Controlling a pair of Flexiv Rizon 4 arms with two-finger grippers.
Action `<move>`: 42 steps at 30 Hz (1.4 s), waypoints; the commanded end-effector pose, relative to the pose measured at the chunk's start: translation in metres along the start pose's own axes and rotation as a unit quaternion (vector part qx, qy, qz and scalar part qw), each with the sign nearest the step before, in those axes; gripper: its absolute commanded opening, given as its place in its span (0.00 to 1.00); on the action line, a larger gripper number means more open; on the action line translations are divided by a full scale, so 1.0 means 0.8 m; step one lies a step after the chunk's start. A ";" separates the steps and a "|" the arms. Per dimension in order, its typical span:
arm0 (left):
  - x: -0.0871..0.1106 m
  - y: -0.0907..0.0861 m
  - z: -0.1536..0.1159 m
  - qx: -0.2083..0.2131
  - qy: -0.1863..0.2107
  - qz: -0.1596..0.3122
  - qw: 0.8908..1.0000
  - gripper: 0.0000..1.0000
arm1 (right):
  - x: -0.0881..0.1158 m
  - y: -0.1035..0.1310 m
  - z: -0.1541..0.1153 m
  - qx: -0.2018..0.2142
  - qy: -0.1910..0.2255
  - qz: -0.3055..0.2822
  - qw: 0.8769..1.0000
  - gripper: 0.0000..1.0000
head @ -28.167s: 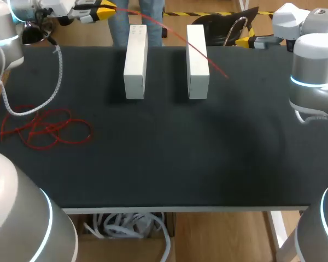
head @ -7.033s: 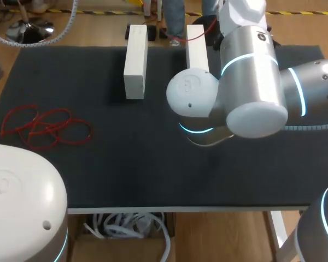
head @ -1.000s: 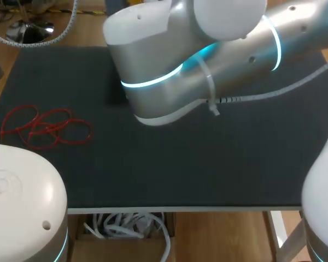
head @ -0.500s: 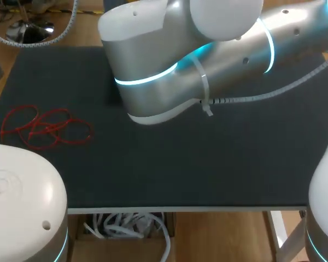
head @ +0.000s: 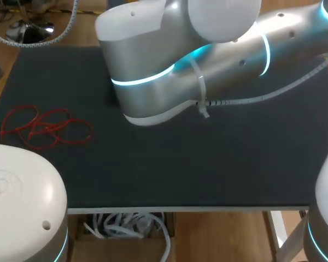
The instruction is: Grab the tape and strap the tape.
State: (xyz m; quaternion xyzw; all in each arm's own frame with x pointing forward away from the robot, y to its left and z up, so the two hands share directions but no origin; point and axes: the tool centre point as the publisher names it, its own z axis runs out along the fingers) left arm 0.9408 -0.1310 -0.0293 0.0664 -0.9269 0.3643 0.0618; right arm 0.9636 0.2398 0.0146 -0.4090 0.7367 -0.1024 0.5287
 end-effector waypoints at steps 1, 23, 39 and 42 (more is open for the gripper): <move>0.000 -0.001 -0.001 -0.002 0.001 0.000 1.000 0.00 | -0.003 0.003 0.000 0.000 0.004 -0.003 1.000 0.00; 0.000 -0.001 -0.001 -0.002 0.001 0.000 1.000 0.00 | -0.005 0.022 0.006 -0.011 0.011 -0.012 1.000 0.00; 0.000 -0.001 -0.001 -0.002 0.001 0.000 1.000 0.00 | -0.005 0.034 0.009 -0.018 0.014 -0.016 1.000 0.00; 0.000 -0.001 -0.001 -0.002 0.001 0.000 1.000 0.00 | -0.005 0.036 0.010 -0.020 0.015 -0.017 1.000 0.00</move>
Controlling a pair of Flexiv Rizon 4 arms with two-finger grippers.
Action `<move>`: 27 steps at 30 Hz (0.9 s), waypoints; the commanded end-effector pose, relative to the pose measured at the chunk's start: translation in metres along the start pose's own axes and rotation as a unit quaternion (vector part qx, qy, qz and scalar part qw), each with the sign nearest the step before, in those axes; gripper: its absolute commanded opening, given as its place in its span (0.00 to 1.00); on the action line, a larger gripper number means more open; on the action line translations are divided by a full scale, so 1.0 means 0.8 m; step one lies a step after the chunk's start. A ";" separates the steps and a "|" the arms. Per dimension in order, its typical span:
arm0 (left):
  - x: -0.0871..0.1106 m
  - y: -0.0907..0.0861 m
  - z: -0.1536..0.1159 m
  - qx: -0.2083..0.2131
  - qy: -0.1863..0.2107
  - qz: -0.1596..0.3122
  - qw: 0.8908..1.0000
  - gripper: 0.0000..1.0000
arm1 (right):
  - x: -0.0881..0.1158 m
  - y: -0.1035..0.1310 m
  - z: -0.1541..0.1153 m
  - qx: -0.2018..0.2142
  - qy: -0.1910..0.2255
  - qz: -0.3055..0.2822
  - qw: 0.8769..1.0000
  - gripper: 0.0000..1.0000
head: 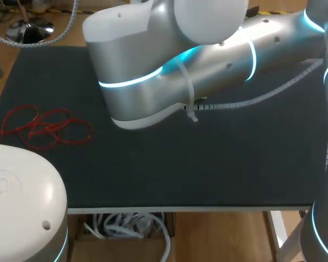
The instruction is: Grab the tape and strap the tape.
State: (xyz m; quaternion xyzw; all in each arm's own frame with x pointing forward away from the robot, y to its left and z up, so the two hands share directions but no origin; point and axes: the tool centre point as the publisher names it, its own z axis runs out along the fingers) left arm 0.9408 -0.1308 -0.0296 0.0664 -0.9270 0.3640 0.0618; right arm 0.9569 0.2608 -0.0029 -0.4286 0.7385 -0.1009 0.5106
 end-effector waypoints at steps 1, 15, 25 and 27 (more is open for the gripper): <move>0.000 -0.001 -0.001 -0.002 0.001 0.000 1.000 0.00 | -0.002 0.002 0.001 -0.001 0.004 -0.003 1.000 0.00; 0.000 -0.001 -0.001 -0.002 0.001 0.000 1.000 0.00 | -0.003 0.004 -0.001 -0.003 0.006 -0.003 1.000 0.00; 0.000 -0.001 -0.001 -0.002 0.001 0.000 1.000 0.00 | -0.007 -0.005 -0.019 0.002 0.003 0.008 1.000 0.28; 0.000 -0.001 -0.001 -0.002 0.001 0.000 1.000 0.00 | -0.007 -0.007 -0.023 0.002 0.003 0.010 1.000 0.27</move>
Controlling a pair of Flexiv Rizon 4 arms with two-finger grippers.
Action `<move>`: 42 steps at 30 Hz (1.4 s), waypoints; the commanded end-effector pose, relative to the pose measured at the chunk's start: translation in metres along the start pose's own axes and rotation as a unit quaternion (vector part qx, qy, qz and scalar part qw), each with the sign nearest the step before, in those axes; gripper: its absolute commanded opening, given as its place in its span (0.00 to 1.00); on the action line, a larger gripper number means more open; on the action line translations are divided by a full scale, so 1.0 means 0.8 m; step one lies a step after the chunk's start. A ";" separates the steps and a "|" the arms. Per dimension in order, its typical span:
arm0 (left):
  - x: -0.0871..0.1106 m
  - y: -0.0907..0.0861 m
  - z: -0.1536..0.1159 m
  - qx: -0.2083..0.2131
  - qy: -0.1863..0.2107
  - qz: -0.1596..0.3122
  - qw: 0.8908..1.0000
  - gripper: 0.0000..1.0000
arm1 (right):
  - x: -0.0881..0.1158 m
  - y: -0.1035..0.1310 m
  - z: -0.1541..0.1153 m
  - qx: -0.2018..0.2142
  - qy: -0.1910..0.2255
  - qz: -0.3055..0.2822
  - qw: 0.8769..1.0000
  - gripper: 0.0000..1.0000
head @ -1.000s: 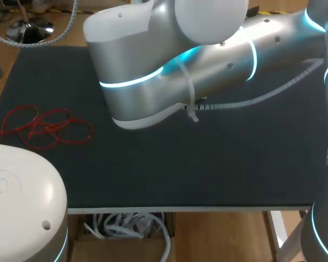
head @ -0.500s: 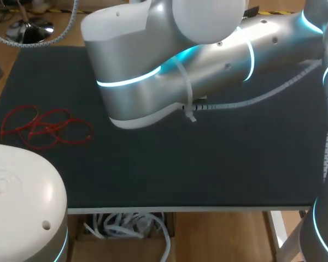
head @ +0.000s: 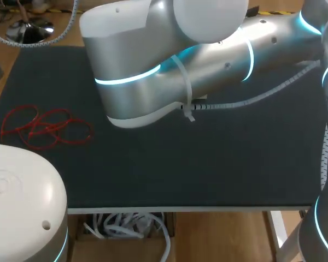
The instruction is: Grab the tape and strap the tape.
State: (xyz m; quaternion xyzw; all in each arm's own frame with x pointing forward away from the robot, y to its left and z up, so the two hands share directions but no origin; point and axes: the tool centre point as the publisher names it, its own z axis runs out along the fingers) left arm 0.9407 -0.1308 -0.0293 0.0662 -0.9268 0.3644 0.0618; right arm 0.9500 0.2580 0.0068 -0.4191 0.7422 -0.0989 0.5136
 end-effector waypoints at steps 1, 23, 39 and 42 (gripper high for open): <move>0.000 -0.001 -0.001 -0.002 0.000 0.000 1.000 0.00 | -0.002 -0.003 -0.012 -0.002 0.003 0.003 1.000 0.26; 0.000 -0.001 -0.001 -0.002 0.000 0.000 1.000 0.00 | 0.012 -0.104 -0.095 0.052 0.020 0.018 0.998 1.00; 0.000 -0.001 -0.001 -0.002 0.000 0.000 1.000 0.00 | 0.031 -0.155 -0.117 0.068 0.044 0.008 0.997 1.00; 0.000 -0.001 -0.001 -0.002 0.000 0.000 1.000 0.00 | 0.031 -0.155 -0.117 0.068 0.044 0.008 0.997 1.00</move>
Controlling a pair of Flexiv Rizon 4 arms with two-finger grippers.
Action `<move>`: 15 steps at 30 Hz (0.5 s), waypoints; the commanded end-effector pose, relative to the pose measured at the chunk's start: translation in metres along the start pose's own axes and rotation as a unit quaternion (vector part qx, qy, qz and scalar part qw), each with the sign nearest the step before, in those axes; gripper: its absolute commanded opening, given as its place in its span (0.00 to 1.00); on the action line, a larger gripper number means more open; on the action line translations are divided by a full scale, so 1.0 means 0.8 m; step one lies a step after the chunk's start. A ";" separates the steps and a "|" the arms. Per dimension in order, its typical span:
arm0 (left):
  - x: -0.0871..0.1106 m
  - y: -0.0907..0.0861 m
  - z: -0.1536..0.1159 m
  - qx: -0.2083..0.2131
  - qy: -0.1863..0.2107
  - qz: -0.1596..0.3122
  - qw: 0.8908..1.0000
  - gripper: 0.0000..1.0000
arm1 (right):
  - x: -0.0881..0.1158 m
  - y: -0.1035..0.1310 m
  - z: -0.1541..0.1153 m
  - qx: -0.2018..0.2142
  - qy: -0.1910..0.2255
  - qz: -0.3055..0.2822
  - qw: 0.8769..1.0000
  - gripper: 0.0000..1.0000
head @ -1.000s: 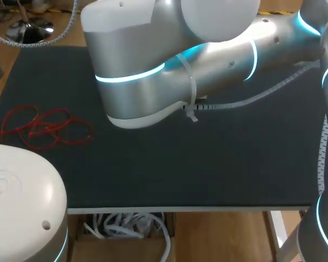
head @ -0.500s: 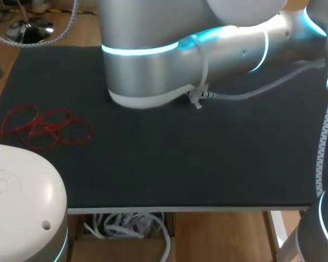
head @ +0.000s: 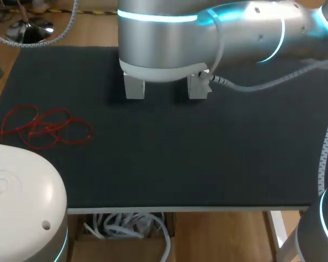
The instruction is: Grab the tape and strap the tape.
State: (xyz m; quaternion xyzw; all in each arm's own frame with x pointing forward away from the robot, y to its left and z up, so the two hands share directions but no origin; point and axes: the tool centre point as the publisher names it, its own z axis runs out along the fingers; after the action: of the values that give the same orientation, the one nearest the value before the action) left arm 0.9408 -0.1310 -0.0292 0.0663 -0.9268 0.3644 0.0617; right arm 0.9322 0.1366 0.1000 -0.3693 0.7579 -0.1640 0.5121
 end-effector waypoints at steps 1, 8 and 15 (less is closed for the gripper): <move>0.000 -0.001 0.000 -0.002 0.001 0.000 1.000 0.00 | -0.002 -0.004 -0.002 -0.003 0.003 -0.002 1.000 1.00; 0.024 0.087 -0.016 -0.042 -0.004 -0.076 0.996 0.00 | -0.002 -0.004 -0.002 -0.003 0.003 -0.002 1.000 1.00; 0.034 0.195 -0.014 -0.047 -0.011 -0.153 0.987 0.00 | -0.002 -0.004 -0.002 -0.003 0.003 -0.002 1.000 1.00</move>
State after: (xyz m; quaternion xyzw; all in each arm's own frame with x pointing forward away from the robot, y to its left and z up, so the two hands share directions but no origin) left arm 0.9077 -0.0408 -0.0956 0.1950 -0.9323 0.2805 0.1190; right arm 0.9324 0.1356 0.1021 -0.3707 0.7589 -0.1625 0.5101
